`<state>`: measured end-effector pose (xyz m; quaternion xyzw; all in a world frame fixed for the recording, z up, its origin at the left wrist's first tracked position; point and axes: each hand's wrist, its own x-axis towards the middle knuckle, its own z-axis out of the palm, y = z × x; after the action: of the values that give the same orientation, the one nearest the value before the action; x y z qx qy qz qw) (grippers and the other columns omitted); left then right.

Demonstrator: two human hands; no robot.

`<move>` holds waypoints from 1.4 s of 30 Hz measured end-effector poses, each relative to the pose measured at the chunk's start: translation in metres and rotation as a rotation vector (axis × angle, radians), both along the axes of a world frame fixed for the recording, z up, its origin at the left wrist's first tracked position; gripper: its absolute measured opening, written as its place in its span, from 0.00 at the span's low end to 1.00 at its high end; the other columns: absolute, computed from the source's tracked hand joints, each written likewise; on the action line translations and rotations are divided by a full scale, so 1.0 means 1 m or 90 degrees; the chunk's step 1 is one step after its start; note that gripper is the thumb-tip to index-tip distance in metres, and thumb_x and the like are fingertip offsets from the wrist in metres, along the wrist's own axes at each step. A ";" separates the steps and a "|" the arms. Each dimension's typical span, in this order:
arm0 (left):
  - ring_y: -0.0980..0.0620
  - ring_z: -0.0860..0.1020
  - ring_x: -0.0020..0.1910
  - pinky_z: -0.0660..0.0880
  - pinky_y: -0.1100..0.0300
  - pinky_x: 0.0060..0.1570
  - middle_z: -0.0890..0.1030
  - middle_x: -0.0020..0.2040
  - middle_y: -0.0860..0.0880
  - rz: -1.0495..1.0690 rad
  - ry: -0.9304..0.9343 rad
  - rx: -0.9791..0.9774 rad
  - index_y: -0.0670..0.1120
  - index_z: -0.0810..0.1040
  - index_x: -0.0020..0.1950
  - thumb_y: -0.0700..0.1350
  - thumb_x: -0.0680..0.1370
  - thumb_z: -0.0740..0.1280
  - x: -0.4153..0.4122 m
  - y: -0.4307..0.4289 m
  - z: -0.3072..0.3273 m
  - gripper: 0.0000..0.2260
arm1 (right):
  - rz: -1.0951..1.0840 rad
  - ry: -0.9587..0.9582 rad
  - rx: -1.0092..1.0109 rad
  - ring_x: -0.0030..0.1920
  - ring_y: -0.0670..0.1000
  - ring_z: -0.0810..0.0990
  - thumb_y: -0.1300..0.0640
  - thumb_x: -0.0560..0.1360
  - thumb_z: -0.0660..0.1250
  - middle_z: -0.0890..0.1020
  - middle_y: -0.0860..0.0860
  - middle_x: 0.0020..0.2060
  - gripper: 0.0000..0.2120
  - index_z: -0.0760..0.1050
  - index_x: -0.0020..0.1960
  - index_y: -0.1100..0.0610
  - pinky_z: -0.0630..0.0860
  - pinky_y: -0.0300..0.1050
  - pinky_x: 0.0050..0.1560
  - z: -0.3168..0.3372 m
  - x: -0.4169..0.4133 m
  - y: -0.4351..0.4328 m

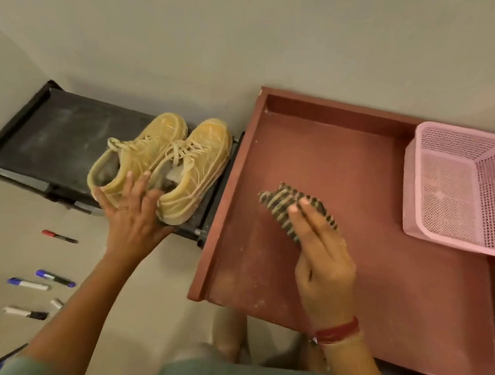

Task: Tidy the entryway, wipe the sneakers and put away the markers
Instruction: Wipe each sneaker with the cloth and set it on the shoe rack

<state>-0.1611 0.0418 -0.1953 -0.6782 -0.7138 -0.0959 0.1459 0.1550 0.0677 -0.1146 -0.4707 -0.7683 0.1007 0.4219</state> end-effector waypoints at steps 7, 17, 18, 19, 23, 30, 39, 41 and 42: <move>0.35 0.63 0.70 0.37 0.30 0.65 0.67 0.64 0.35 -0.016 0.059 -0.021 0.38 0.67 0.55 0.63 0.68 0.62 0.005 -0.005 0.022 0.31 | 0.055 -0.138 0.206 0.61 0.57 0.77 0.64 0.82 0.50 0.80 0.57 0.58 0.18 0.79 0.58 0.62 0.73 0.49 0.62 0.000 0.027 -0.032; 0.38 0.71 0.60 0.58 0.24 0.61 0.68 0.61 0.41 -0.140 -0.064 0.049 0.44 0.64 0.64 0.64 0.56 0.65 0.049 -0.045 0.177 0.42 | -0.034 -0.188 0.292 0.59 0.57 0.78 0.64 0.82 0.45 0.81 0.57 0.56 0.23 0.80 0.56 0.62 0.76 0.49 0.58 0.019 0.074 -0.083; 0.39 0.70 0.59 0.59 0.25 0.60 0.67 0.61 0.41 -0.161 -0.087 0.074 0.44 0.64 0.64 0.64 0.55 0.64 0.060 -0.052 0.195 0.42 | -0.055 -0.184 0.299 0.59 0.57 0.79 0.66 0.81 0.46 0.81 0.57 0.56 0.23 0.80 0.56 0.62 0.76 0.48 0.57 0.022 0.078 -0.083; 0.40 0.70 0.59 0.60 0.25 0.60 0.67 0.61 0.42 -0.176 -0.091 0.086 0.45 0.64 0.65 0.65 0.55 0.65 0.073 -0.059 0.211 0.43 | -0.079 -0.185 0.297 0.58 0.58 0.79 0.68 0.80 0.48 0.81 0.58 0.56 0.22 0.80 0.56 0.62 0.76 0.48 0.56 0.022 0.082 -0.082; 0.42 0.69 0.64 0.53 0.28 0.65 0.67 0.62 0.49 -0.173 -0.122 0.004 0.52 0.61 0.68 0.66 0.53 0.68 0.125 -0.079 0.233 0.46 | -0.134 -0.227 0.106 0.57 0.60 0.79 0.65 0.71 0.53 0.80 0.59 0.57 0.21 0.78 0.58 0.60 0.76 0.52 0.56 0.010 0.090 -0.069; 0.44 0.70 0.63 0.56 0.29 0.65 0.63 0.60 0.55 -0.209 -0.229 -0.117 0.57 0.57 0.70 0.61 0.52 0.69 0.192 -0.088 0.169 0.48 | -0.050 -0.383 -0.222 0.61 0.58 0.71 0.65 0.74 0.58 0.72 0.55 0.63 0.28 0.60 0.73 0.56 0.71 0.52 0.60 -0.027 0.085 -0.088; 0.52 0.68 0.67 0.65 0.36 0.64 0.66 0.68 0.56 -0.300 -0.442 0.008 0.60 0.51 0.75 0.57 0.56 0.72 0.182 -0.086 0.156 0.51 | -0.073 -0.318 -0.199 0.56 0.57 0.75 0.55 0.76 0.62 0.75 0.54 0.57 0.13 0.72 0.59 0.57 0.69 0.49 0.56 -0.029 0.087 -0.071; 0.52 0.70 0.65 0.67 0.37 0.64 0.68 0.67 0.56 -0.307 -0.458 0.026 0.60 0.50 0.75 0.56 0.56 0.74 0.182 -0.083 0.155 0.52 | -0.098 -0.136 -0.277 0.52 0.59 0.77 0.60 0.76 0.59 0.78 0.56 0.53 0.09 0.72 0.56 0.57 0.71 0.45 0.50 -0.023 0.086 -0.062; 0.52 0.72 0.62 0.68 0.39 0.63 0.70 0.65 0.56 -0.312 -0.458 0.034 0.59 0.51 0.74 0.56 0.56 0.75 0.183 -0.081 0.156 0.51 | -0.136 -0.034 -0.300 0.51 0.59 0.78 0.62 0.77 0.58 0.79 0.58 0.51 0.09 0.72 0.55 0.58 0.69 0.43 0.48 -0.018 0.085 -0.057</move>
<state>0.0217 -0.0389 -0.0395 -0.7470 -0.5343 -0.3764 -0.1218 0.2397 0.0110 -0.1326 -0.6372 -0.6804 0.2190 0.2882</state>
